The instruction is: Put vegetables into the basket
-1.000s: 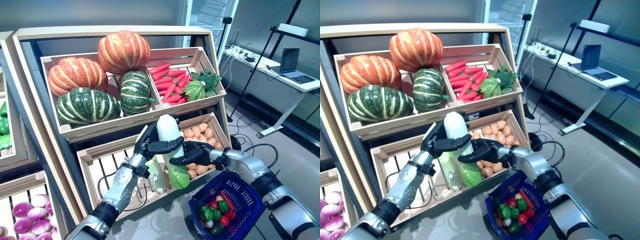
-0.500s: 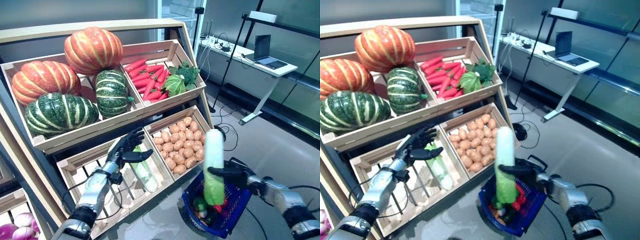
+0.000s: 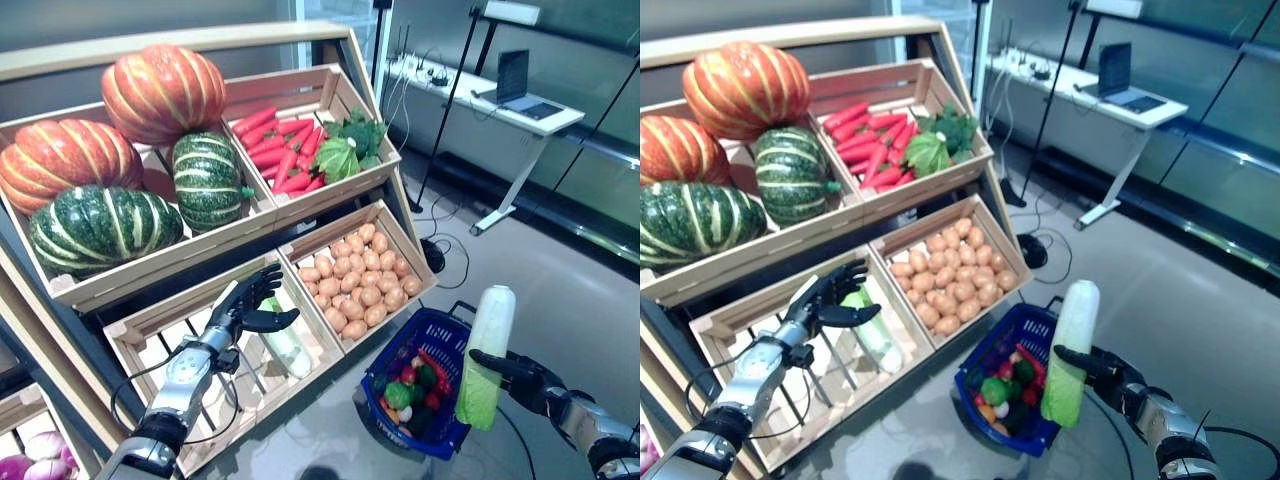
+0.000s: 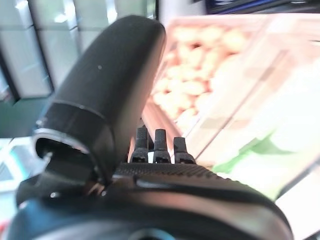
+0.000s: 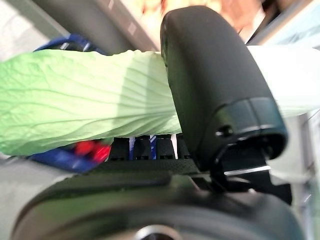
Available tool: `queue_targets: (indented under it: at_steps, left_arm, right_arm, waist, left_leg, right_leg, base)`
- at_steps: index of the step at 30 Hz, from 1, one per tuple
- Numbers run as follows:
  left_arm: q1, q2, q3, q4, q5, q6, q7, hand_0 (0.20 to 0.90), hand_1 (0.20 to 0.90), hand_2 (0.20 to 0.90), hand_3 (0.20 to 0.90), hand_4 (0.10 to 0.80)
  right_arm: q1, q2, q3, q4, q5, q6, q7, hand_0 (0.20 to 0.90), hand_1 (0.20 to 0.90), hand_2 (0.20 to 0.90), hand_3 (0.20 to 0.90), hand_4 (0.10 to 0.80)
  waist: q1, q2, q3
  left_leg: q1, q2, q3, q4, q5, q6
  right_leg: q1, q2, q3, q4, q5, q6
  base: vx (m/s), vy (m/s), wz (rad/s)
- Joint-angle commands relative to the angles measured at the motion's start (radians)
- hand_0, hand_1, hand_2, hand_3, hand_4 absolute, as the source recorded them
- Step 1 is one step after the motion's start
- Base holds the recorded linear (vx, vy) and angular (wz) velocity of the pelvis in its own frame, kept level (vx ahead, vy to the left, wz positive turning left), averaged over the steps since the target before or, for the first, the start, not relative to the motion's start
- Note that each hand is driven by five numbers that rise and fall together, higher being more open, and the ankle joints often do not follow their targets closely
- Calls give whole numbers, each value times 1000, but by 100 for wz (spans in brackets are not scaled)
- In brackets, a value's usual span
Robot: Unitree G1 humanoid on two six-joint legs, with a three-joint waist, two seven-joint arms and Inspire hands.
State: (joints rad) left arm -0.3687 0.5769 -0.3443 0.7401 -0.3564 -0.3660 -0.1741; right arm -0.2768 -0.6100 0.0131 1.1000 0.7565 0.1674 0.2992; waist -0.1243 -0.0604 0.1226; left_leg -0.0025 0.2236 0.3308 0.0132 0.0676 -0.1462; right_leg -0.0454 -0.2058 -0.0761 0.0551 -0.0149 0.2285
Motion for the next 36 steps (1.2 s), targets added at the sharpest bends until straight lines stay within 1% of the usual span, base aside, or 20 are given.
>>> queue_targets:
  at_steps: [1, 4, 6, 7, 9, 13, 14, 15, 16, 17, 18, 20, 23, 24, 26, 29, 31, 33, 34, 36]
  left_arm:
    - [-216, 53, -8, -4, 135, -170, 148, 900, 900, 900, 900, 800]
    - [-308, 92, -80, 1, 337, -197, 326, 900, 900, 900, 900, 800]
    - [-378, 118, -142, -5, 501, -181, 492, 900, 900, 900, 900, 800]
    - [-401, 130, -162, -2, 557, -178, 548, 900, 900, 900, 900, 800]
    - [-434, 151, -195, -3, 618, -160, 610, 900, 900, 900, 900, 800]
    - [-502, 192, -259, 2, 751, -132, 756, 900, 900, 900, 900, 800]
    - [-523, 203, -279, 5, 759, -124, 785, 900, 900, 900, 900, 800]
    - [-552, 218, -298, 4, 777, -114, 821, 900, 900, 900, 900, 800]
    - [-562, 222, -305, 6, 786, -113, 836, 900, 900, 900, 900, 800]
    - [-573, 228, -314, 9, 806, -105, 856, 900, 900, 900, 900, 800]
    - [-586, 235, -325, 13, 834, -92, 883, 900, 900, 900, 900, 800]
    - [-628, 263, -360, 23, 906, -60, 936, 900, 900, 900, 900, 800]
    - [-671, 301, -411, 25, 975, -11, 984, 900, 900, 900, 900, 800]
    - [-676, 305, -416, 27, 979, -8, 988, 900, 900, 900, 900, 800]
    - [-720, 327, -459, 35, 1019, 27, 996, 900, 900, 900, 900, 800]
    - [-776, 356, -525, 36, 1105, 44, 1008, 900, 900, 900, 900, 800]
    - [-822, 374, -582, 29, 1137, 58, 1020, 900, 900, 900, 900, 800]
    - [-863, 389, -633, 15, 1168, 78, 1032, 900, 900, 900, 900, 800]
    - [-887, 395, -663, 4, 1174, 91, 1029, 900, 900, 900, 900, 800]
    - [-928, 403, -710, -11, 1191, 120, 1012, 900, 900, 900, 900, 800]
  right_arm:
    - [-179, -28, -50, 33, 129, -125, -76, 300, 300, 300, 300, 400]
    - [-277, -31, -19, 91, 173, -114, -120, 300, 300, 300, 300, 400]
    - [-353, -49, 0, 133, 180, -104, -162, 300, 300, 300, 300, 400]
    - [-379, -56, 10, 148, 184, -98, -178, 300, 300, 300, 300, 400]
    - [-414, -74, 25, 168, 183, -85, -195, 300, 300, 300, 300, 400]
    - [-488, -112, 65, 222, 180, -55, -224, 300, 300, 300, 300, 400]
    - [-507, -121, 71, 232, 174, -51, -234, 300, 300, 300, 300, 400]
    - [-534, -136, 79, 247, 182, -49, -245, 300, 300, 300, 300, 400]
    - [-546, -139, 80, 251, 186, -48, -251, 300, 300, 300, 300, 400]
    - [-559, -145, 83, 257, 185, -41, -258, 300, 300, 300, 300, 400]
    - [-574, -155, 89, 263, 179, -34, -266, 900, 900, 900, 900, 800]
    - [-623, -176, 113, 286, 156, 41, -269, 900, 900, 900, 900, 800]
    - [-657, -193, 151, 318, 147, 98, -262, 900, 900, 900, 900, 800]
    - [-659, -195, 154, 320, 150, 105, -259, 900, 900, 900, 900, 800]
    - [-678, -204, 170, 332, 175, 150, -256, 900, 900, 900, 900, 800]
    - [-686, -211, 181, 351, 190, 207, -230, 900, 900, 900, 900, 800]
    - [-689, -221, 186, 361, 190, 221, -233, 900, 900, 900, 900, 800]
    - [-686, -232, 182, 374, 213, 216, -240, 900, 900, 900, 900, 800]
    - [-681, -235, 174, 379, 234, 207, -243, 900, 900, 900, 900, 800]
    - [-671, -235, 154, 375, 332, 187, -260, 900, 900, 900, 900, 800]
  waist:
    - [39, 33, 37]
    - [44, 45, 102]
    - [48, 62, 144]
    - [50, 68, 158]
    - [50, 78, 175]
    - [53, 104, 210]
    - [53, 114, 219]
    - [57, 127, 230]
    - [57, 129, 235]
    - [59, 134, 238]
    - [59, 139, 243]
    - [61, 153, 255]
    - [64, 163, 262]
    - [65, 163, 263]
    - [65, 163, 268]
    - [61, 161, 273]
    - [56, 160, 273]
    - [51, 159, 275]
    - [48, 156, 276]
    - [41, 153, 277]
  left_leg:
    - [-104, -16, -77, 271, -192, 62]
    - [-238, -1, -103, 415, -215, 51]
    - [-353, 11, -128, 538, -248, 45]
    - [-395, 15, -142, 588, -265, 48]
    - [-448, 20, -152, 651, -290, 49]
    - [-552, 16, -171, 778, -339, 54]
    - [-577, 11, -173, 807, -349, 56]
    - [-605, 5, -182, 861, -393, 48]
    - [-628, 3, -177, 867, -371, 57]
    - [-641, 1, -188, 907, -412, 49]
    - [-661, 0, -192, 934, -422, 48]
    - [-714, -1, -198, 999, -445, 42]
    - [-764, 2, -207, 1061, -467, 41]
    - [-771, 3, -209, 1070, -469, 42]
    - [-802, 6, -219, 1107, -480, 41]
    - [-837, 12, -226, 1150, -494, 40]
    - [-862, 18, -229, 1183, -505, 41]
    - [-886, 25, -233, 1213, -515, 44]
    - [-904, 30, -236, 1233, -523, 47]
    - [-931, 35, -241, 1261, -533, 50]
  right_leg:
    - [-82, 46, -60, 176, -54, -100]
    - [-190, 29, -73, 289, -76, -125]
    - [-281, 3, -79, 399, -107, -147]
    - [-318, -11, -80, 450, -119, -153]
    - [-368, -26, -79, 518, -143, -163]
    - [-481, -62, -74, 669, -189, -175]
    - [-518, -76, -65, 713, -201, -173]
    - [-557, -95, -51, 783, -242, -162]
    - [-582, -104, -54, 790, -222, -171]
    - [-599, -111, -43, 834, -260, -162]
    - [-623, -118, -38, 861, -269, -162]
    - [-681, -135, -27, 923, -290, -164]
    - [-737, -152, -16, 980, -306, -165]
    - [-744, -153, -15, 988, -308, -165]
    - [-777, -159, -8, 1025, -318, -164]
    - [-812, -161, -6, 1065, -329, -162]
    - [-839, -162, -5, 1095, -338, -162]
    - [-864, -163, -4, 1126, -348, -161]
    - [-881, -164, -4, 1145, -353, -160]
    - [-908, -162, -1, 1173, -360, -159]
  base:
    - [-237, -113, 11]
    - [-274, -42, 6]
    - [-271, 27, 1]
    - [-180, 31, 11]
    - [-108, 29, 18]
    - [-92, 49, 18]
    - [-44, 56, 31]
    - [-126, 52, 28]
    - [-35, 34, 27]
    - [-68, 24, 23]
    - [-12, 41, 20]
    - [-86, 34, 12]
    - [-45, -7, 13]
    - [-35, -31, 17]
    - [-32, -37, 11]
    - [-14, -30, 7]
    - [7, -15, 7]
    - [23, -19, 4]
    - [37, -25, 1]
    - [45, -21, -2]
